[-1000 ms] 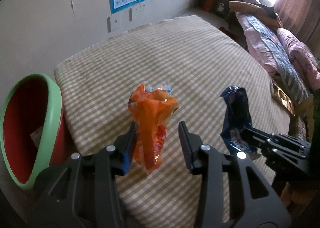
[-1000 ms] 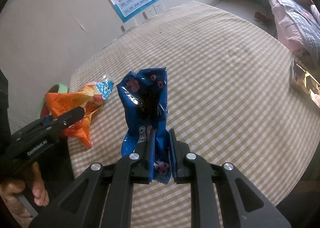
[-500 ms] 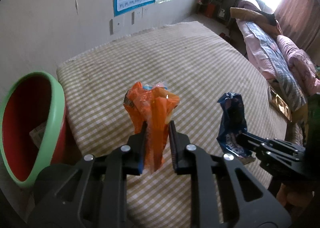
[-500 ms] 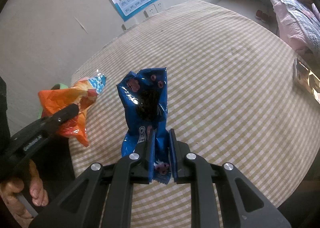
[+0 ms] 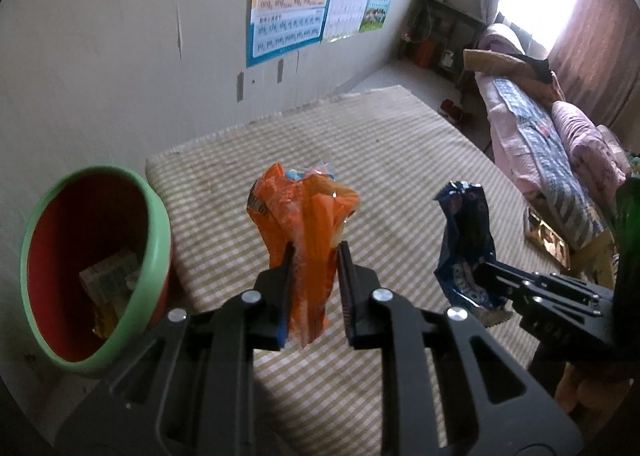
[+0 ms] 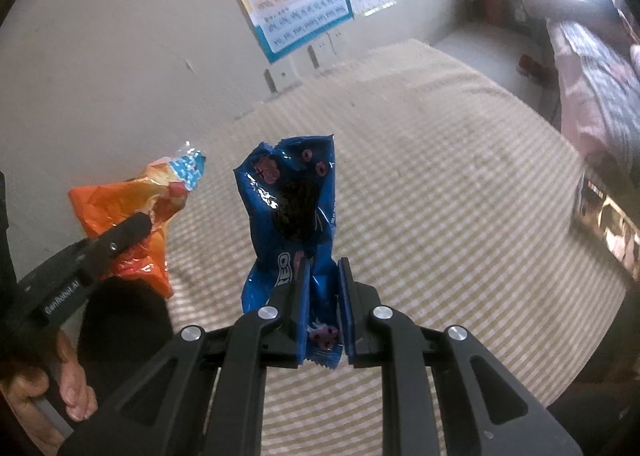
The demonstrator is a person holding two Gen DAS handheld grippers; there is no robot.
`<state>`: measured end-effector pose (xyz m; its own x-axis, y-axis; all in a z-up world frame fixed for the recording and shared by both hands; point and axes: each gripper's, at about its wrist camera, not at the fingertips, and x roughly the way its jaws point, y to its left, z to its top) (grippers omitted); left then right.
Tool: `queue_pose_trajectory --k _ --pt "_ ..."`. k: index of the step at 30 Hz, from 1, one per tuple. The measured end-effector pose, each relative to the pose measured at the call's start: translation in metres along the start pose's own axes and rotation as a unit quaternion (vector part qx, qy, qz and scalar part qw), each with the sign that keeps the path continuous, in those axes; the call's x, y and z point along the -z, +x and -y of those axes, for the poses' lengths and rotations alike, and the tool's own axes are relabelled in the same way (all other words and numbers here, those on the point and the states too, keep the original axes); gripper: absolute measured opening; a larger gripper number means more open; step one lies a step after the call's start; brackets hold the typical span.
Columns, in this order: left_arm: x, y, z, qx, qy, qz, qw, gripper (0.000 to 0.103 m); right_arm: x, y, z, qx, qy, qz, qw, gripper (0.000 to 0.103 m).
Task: Collect trash
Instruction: 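Lift both bags and carry them toward the red bucket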
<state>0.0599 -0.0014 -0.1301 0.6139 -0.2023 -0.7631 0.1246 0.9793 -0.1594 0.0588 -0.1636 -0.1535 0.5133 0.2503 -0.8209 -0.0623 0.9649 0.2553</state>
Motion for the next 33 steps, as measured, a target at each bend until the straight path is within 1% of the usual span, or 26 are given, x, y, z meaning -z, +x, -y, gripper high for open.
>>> queue_pose_trajectory --k 6,13,17,20,28,33 --pt "-0.005 -0.019 -0.012 -0.001 -0.007 0.025 0.9997 0.020 -0.008 -0.014 -0.030 -0.004 -0.028 0.015 0.999 0.015" --pt "-0.006 -0.038 -0.045 -0.013 -0.037 0.045 0.9982 0.020 -0.017 -0.023 -0.065 -0.009 -0.065 0.025 0.998 0.015" --pt "-0.004 -0.047 -0.067 -0.022 -0.060 0.052 0.9967 0.020 -0.017 -0.024 -0.082 -0.014 -0.082 0.025 0.996 0.015" --pt "-0.001 -0.051 -0.078 -0.027 -0.065 0.055 0.9960 0.020 -0.018 -0.022 -0.093 -0.018 -0.090 0.022 0.996 0.015" --pt "0.003 -0.059 -0.094 -0.027 -0.082 0.062 0.9943 0.020 -0.015 -0.020 -0.117 -0.025 -0.114 0.018 0.993 0.015" --pt "0.004 -0.061 -0.101 -0.031 -0.090 0.063 0.9934 0.020 -0.015 -0.019 -0.123 -0.029 -0.121 0.016 0.992 0.015"
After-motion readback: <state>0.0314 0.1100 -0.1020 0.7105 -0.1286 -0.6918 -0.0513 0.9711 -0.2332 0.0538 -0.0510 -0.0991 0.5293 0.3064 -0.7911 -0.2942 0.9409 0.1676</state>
